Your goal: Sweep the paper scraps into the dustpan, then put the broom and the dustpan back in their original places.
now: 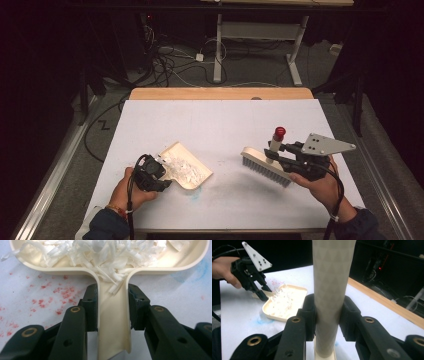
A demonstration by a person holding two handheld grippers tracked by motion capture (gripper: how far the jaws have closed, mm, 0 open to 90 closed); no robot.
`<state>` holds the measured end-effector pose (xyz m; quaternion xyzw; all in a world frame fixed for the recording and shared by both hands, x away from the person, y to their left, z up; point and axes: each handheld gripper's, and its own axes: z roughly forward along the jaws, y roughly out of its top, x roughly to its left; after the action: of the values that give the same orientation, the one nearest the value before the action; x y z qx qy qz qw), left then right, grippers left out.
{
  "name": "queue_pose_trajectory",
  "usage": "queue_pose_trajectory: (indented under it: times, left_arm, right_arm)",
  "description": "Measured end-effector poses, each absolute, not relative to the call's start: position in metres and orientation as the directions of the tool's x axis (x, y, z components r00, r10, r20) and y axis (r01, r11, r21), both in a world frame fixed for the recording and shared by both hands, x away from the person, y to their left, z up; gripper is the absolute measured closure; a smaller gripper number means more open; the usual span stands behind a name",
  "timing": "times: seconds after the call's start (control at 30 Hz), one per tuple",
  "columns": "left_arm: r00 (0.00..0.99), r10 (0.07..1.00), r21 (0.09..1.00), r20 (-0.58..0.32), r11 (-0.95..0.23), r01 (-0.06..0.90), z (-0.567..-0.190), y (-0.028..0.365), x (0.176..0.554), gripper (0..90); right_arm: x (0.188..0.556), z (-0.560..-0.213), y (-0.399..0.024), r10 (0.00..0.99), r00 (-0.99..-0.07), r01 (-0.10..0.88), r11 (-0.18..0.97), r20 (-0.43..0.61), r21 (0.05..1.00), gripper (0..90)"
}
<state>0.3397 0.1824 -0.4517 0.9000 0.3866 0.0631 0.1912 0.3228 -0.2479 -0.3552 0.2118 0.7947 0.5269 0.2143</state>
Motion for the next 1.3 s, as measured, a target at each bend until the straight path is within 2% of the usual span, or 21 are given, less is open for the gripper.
queue_pose_trajectory:
  times: [0.33, 0.8, 1.3]
  left_arm:
    - [0.680, 0.732, 0.412, -0.038, -0.609, 0.678, -0.451, 0.184, 0.341, 63.4]
    - [0.629, 0.776, 0.439, -0.053, -0.548, 0.712, -0.451, 0.196, 0.347, 63.4]
    - [0.475, 0.879, 0.466, -0.042, -0.403, 0.788, -0.455, 0.222, 0.352, 63.4]
  right_arm:
    - [0.313, -0.359, -0.273, 0.585, -0.805, 0.145, 0.360, -0.102, 0.922, 70.5]
    - [0.299, -0.361, -0.293, 0.519, -0.854, 0.201, 0.386, -0.032, 0.900, 70.5]
    - [0.310, -0.368, -0.293, 0.487, -0.873, 0.254, 0.416, 0.022, 0.873, 70.3]
